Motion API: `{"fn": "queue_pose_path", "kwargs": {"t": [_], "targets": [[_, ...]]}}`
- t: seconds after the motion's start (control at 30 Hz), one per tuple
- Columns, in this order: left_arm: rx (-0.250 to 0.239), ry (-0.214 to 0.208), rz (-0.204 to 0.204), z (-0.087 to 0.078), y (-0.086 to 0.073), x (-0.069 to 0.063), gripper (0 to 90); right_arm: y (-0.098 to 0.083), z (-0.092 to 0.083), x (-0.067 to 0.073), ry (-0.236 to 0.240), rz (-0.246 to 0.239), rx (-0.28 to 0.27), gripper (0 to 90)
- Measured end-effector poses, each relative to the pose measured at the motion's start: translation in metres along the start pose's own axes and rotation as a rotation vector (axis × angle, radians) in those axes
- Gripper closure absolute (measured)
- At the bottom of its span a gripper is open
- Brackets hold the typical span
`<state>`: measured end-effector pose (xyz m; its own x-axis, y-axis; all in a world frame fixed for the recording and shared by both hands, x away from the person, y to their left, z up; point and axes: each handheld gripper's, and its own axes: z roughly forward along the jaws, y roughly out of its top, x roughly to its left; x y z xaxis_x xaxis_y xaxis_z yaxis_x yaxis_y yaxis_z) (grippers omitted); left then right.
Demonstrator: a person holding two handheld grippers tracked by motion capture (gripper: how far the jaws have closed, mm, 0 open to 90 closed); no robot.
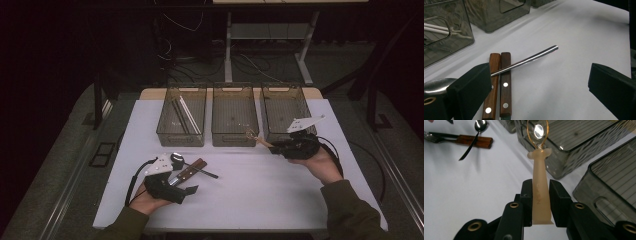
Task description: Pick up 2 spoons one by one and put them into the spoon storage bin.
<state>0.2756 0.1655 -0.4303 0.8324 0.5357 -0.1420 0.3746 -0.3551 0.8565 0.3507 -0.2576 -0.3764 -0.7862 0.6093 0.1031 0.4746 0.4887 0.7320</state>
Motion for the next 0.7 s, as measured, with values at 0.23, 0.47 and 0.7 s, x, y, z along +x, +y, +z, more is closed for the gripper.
{"fn": "queue_pose_path", "kwargs": {"t": [0.23, 0.47, 0.7], "targets": [[-0.001, -0.001, -0.001, 0.0, 0.0, 0.0, 3.3, 0.014, -0.002, -0.002, -0.023, 0.031, -0.023, 74.2], [-0.002, -0.003, -0.003, 0.0, 0.0, 0.001, 3.3, 0.033, 0.001, -0.005, -0.047, 0.05, -0.055, 74.2], [-0.005, -0.007, -0.002, 0.0, 0.0, 0.001, 3.3, 0.058, 0.019, -0.01, -0.066, 0.058, -0.029, 74.2]]}}
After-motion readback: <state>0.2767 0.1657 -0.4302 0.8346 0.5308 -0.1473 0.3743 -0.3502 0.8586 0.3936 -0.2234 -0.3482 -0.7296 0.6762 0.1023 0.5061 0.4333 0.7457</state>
